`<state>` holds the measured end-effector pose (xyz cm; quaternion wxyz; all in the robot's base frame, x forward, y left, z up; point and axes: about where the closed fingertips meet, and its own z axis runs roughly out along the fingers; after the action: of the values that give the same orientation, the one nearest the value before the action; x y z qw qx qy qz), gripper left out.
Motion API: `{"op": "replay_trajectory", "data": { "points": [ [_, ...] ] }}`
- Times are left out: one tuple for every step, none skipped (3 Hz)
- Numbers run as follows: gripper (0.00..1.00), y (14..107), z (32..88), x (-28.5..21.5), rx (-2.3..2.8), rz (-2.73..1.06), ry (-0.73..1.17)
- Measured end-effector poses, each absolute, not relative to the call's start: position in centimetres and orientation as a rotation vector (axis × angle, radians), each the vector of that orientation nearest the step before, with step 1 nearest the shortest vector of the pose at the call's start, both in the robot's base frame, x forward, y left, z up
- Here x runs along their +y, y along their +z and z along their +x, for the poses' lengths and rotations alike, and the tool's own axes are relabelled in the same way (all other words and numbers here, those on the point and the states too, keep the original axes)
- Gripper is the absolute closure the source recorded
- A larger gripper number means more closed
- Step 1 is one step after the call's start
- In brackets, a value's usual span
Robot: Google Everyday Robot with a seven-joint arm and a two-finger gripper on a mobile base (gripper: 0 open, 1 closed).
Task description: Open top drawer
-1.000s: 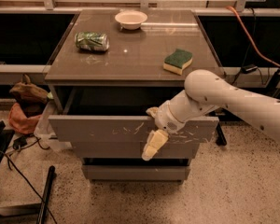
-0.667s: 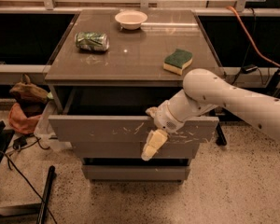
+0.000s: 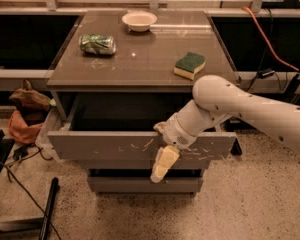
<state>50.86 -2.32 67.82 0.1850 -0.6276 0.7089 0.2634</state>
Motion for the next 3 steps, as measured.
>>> {"op": "replay_trajectory", "data": {
  "points": [
    [0.00,68.2,48.0,-2.5,2.022,-1.769,0.772],
    [0.00,68.2,48.0,-2.5,2.022,-1.769,0.772],
    [0.00,67.4,46.2,-1.1,2.005,-1.818,0.866]
  ]
}}
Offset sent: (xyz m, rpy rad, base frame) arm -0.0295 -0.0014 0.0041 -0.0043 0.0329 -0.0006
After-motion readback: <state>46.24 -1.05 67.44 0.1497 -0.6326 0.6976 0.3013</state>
